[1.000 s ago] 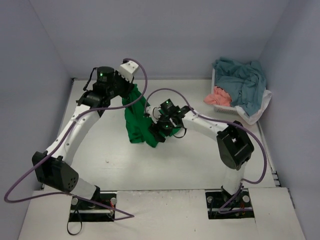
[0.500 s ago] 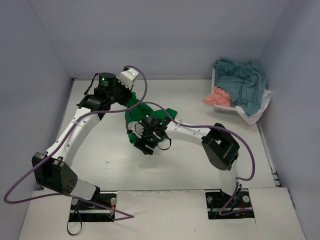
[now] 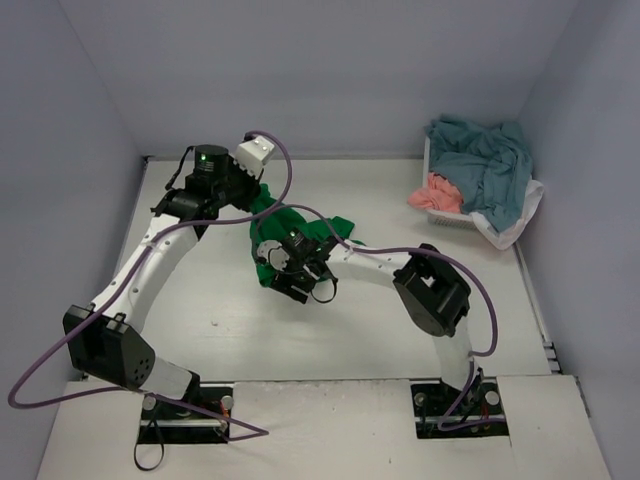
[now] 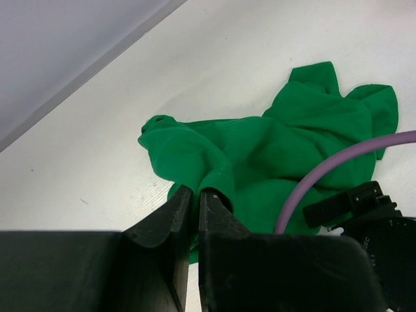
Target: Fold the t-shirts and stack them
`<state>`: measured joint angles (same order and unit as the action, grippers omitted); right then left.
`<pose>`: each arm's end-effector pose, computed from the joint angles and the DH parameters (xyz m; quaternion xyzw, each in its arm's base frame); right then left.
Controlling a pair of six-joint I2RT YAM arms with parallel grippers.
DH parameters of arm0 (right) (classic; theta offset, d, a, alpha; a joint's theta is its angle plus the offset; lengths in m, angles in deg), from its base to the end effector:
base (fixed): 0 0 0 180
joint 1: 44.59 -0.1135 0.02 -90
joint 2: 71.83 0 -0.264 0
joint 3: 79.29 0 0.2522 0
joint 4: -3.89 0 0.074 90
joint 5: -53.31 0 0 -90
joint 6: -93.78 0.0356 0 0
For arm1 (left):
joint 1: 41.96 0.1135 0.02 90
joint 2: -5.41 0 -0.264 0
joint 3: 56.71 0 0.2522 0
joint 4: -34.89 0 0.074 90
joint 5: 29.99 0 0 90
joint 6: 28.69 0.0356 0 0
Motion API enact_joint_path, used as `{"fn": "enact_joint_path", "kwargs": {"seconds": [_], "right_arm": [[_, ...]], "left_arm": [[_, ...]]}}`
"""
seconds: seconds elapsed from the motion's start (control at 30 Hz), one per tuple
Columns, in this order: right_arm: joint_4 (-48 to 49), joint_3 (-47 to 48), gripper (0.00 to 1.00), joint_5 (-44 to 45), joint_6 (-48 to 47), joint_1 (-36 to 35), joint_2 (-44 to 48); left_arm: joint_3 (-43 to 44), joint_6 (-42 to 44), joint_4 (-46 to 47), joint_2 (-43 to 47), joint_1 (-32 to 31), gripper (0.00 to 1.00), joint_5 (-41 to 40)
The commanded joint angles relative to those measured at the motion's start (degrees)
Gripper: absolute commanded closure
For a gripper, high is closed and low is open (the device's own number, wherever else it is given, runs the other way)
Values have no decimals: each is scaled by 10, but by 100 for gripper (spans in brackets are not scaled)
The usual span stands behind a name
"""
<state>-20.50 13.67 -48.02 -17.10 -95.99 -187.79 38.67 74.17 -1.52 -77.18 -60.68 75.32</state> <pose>0.2699 0.3494 0.1722 -0.5757 0.7276 0.1839 0.3246 0.3106 -0.1152 0.3877 0.2959 0.7783 -0.1391 0.5361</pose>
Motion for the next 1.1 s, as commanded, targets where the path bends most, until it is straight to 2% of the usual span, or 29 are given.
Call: {"fn": "enact_joint_path", "kwargs": {"seconds": [0.0,0.23,0.4,0.6,0.8,0.83,0.97,1.07], "right_arm": [[11,8,34,25,8,11,42],[11,-3,41,26,9,24,61],[11,-12,65,22,7,25,53],[5,-12,68,12,7,25,50],[-2,-10,86,8,4,31,50],[-2,-10,86,6,4,31,50],[-4,-4,100,10,3,40,57],[-11,10,100,15,-3,51,70]], "left_arm": [[27,9,24,25,5,100,1],[30,8,25,18,5,100,1],[19,9,25,23,5,100,-1],[16,19,18,23,5,100,-6],[12,20,18,23,7,100,-7],[12,20,18,23,7,100,-7],[11,20,18,24,12,100,-6],[12,21,18,25,17,100,-6]]}}
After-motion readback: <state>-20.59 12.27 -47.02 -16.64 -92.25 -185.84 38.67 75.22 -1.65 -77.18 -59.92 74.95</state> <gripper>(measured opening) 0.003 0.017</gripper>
